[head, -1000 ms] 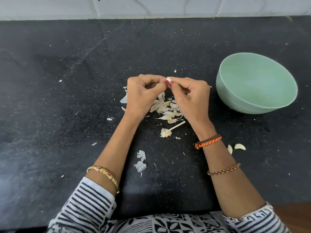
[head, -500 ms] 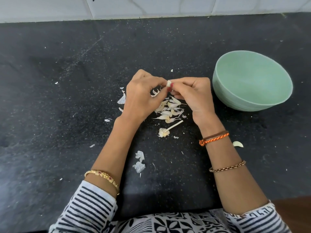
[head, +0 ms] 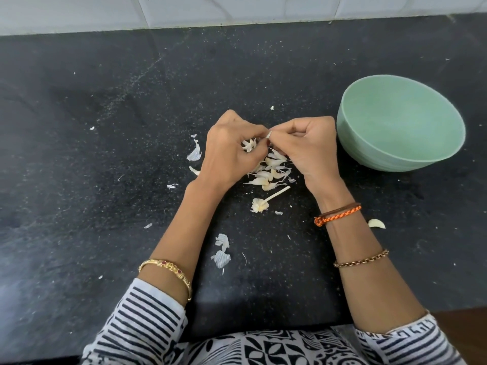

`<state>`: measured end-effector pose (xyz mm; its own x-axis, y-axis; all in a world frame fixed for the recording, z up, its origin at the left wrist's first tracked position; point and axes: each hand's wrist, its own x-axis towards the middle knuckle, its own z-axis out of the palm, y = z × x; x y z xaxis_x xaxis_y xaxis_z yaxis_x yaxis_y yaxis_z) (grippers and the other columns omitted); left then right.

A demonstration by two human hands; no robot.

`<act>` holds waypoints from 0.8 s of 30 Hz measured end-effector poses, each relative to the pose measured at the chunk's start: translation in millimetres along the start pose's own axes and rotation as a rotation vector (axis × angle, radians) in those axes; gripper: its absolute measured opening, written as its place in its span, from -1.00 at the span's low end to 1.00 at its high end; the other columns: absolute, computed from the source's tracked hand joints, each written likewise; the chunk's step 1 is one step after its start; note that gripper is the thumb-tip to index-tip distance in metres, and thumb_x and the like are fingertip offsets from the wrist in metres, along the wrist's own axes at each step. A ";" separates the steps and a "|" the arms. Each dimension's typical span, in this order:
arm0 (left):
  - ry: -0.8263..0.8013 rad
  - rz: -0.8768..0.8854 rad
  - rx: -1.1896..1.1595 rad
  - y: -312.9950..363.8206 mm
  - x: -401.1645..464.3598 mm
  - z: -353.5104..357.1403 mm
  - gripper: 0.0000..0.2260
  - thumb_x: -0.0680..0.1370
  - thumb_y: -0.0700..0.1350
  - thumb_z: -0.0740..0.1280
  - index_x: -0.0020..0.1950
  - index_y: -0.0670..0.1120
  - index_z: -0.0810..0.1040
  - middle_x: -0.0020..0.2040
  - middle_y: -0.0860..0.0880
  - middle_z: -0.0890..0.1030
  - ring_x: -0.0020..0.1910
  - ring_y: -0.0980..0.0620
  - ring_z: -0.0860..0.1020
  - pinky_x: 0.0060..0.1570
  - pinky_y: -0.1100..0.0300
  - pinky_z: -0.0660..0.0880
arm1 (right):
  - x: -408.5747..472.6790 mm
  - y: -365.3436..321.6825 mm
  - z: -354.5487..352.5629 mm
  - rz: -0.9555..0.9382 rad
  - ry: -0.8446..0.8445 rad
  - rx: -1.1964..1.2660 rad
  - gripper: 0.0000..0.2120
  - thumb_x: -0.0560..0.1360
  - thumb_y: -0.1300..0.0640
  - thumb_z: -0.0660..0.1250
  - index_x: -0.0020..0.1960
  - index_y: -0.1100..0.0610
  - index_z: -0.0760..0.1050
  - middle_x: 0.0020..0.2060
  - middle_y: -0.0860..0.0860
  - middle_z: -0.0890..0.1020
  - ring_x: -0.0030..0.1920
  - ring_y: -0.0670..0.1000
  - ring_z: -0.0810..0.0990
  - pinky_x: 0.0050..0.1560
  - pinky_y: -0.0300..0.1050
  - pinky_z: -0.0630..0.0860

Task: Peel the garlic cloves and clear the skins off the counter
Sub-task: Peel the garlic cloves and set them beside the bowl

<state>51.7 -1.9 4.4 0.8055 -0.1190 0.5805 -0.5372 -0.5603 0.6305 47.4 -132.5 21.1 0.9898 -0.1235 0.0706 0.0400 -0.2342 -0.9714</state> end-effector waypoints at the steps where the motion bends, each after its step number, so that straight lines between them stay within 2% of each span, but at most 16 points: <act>1: -0.015 -0.020 -0.021 0.1 0.1 -0.9 -0.81 0.40 -0.12 0.29 -0.23 -0.15 0.68 -0.38 0.11 0.53 -0.28 0.13 0.35 -0.19 0.38 0.32 | -0.2 0.4 0.5 0.008 0.008 0.019 -0.89 0.22 0.22 0.38 -0.33 0.04 0.65 -0.50 -0.07 0.61 -0.43 -0.13 0.54 -0.28 -0.16 0.45; 5: -0.042 -0.068 -0.058 0.8 0.4 -4.1 -0.82 0.41 -0.12 0.30 -0.24 -0.14 0.68 -0.40 -0.04 0.61 -0.28 0.18 0.38 -0.16 0.39 0.33 | -1.3 0.6 2.4 0.035 0.027 0.050 -0.86 0.24 0.27 0.38 -0.34 0.06 0.65 -0.50 -0.05 0.61 -0.43 -0.11 0.53 -0.29 -0.15 0.45; 10: -0.021 -0.074 -0.052 -0.9 1.2 -4.0 -0.84 0.40 -0.13 0.32 -0.24 -0.13 0.68 -0.41 -0.01 0.60 -0.30 0.21 0.39 -0.14 0.43 0.32 | -1.6 -2.0 2.0 0.019 0.020 0.094 -0.80 0.29 0.41 0.36 -0.34 0.14 0.64 -0.46 0.17 0.61 -0.43 -0.04 0.50 -0.36 -0.21 0.46; 14: -0.031 -0.042 -0.061 -1.0 0.9 -5.1 -0.86 0.40 -0.13 0.34 -0.22 -0.13 0.69 -0.42 0.00 0.60 -0.34 0.22 0.39 -0.15 0.40 0.35 | -1.1 -4.7 -2.2 0.053 -0.033 0.114 -0.83 0.32 0.43 0.36 -0.31 0.20 0.63 -0.47 0.10 0.59 -0.45 -0.13 0.51 -0.38 -0.32 0.49; 19: -0.095 -0.108 -0.165 -1.6 1.9 -7.1 -0.82 0.40 -0.04 0.34 -0.18 -0.08 0.70 -0.49 0.15 0.50 -0.33 0.21 0.41 -0.24 0.42 0.34 | 1.7 -5.8 -9.6 0.128 -0.112 0.089 -0.83 0.34 0.41 0.40 -0.33 0.18 0.62 -0.55 -0.04 0.58 -0.49 -0.18 0.52 -0.39 -0.36 0.51; 22: -0.104 -0.097 -0.169 -2.8 2.3 -5.5 -0.80 0.39 -0.04 0.33 -0.22 -0.12 0.69 -0.44 0.06 0.54 -0.31 0.09 0.42 -0.24 0.41 0.34 | 1.2 -6.5 -9.0 0.130 -0.100 0.091 -0.87 0.34 0.42 0.40 -0.31 0.23 0.62 -0.55 -0.04 0.58 -0.50 -0.17 0.52 -0.42 -0.36 0.49; 24: -0.104 -0.091 -0.147 -3.9 1.8 -4.3 -0.79 0.37 -0.06 0.31 -0.25 -0.15 0.68 -0.48 0.06 0.52 -0.32 0.09 0.42 -0.22 0.41 0.34 | -0.4 -7.3 -6.7 0.137 -0.077 0.104 -0.87 0.33 0.43 0.38 -0.32 0.26 0.61 -0.56 -0.03 0.57 -0.51 -0.17 0.52 -0.44 -0.37 0.47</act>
<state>54.1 3.6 5.2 0.8696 -0.1621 0.4663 -0.4860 -0.4476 0.7507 45.9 -137.2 29.6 0.9944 -0.0724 -0.0776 -0.0859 -0.1192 -0.9891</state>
